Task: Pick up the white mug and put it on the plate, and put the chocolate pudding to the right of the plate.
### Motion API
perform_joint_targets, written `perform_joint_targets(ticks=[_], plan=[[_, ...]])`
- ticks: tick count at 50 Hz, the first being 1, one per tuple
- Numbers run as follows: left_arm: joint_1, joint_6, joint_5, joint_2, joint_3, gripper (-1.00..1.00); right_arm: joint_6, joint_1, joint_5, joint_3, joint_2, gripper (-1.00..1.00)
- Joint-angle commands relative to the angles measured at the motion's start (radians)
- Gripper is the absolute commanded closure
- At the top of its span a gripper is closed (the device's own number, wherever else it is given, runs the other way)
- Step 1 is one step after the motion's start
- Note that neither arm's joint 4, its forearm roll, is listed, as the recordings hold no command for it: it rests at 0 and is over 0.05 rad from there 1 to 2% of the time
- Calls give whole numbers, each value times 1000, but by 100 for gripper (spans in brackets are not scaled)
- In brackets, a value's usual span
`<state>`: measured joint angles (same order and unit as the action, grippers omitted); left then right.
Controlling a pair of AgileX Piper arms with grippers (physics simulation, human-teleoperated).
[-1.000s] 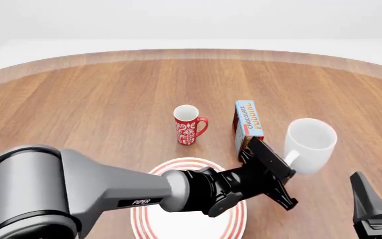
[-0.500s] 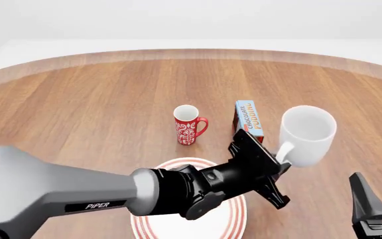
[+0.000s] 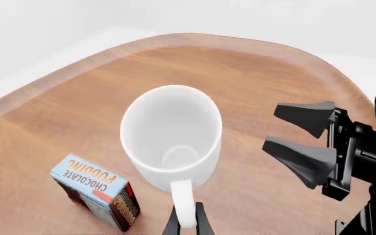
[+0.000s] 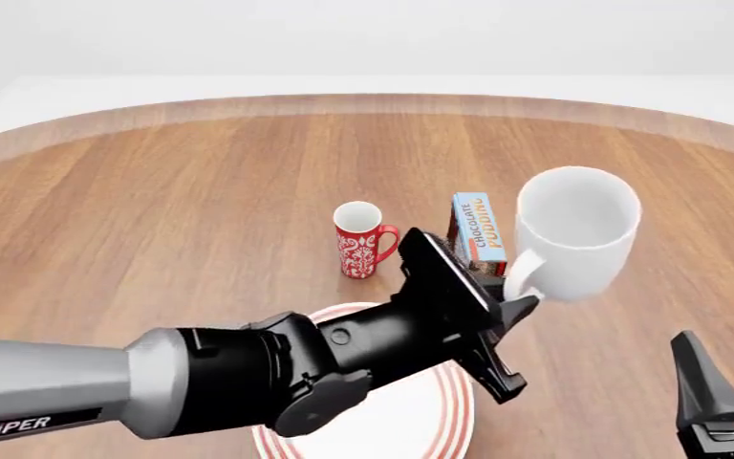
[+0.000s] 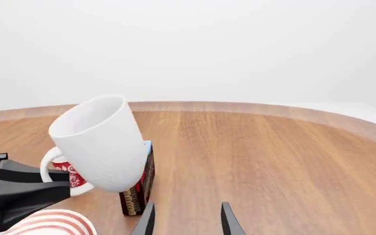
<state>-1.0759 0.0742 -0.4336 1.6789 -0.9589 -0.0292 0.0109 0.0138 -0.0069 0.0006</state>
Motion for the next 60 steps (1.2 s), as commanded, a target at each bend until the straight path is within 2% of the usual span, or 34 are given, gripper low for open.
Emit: perform_joint_targets(ticks=[1, 9, 30, 60], plan=[[-1, 27, 4, -124, 71, 100, 0, 0, -1, -2, 0, -100], [-20, 51, 24, -201, 121, 100, -1, 0, -1, -2, 0, -100], [-4, 80, 45, -287, 194, 100, 1, 0, -1, -3, 0, -100], [81, 88, 72, -447, 351, 100, 2, -3, 0, -3, 0, -100]])
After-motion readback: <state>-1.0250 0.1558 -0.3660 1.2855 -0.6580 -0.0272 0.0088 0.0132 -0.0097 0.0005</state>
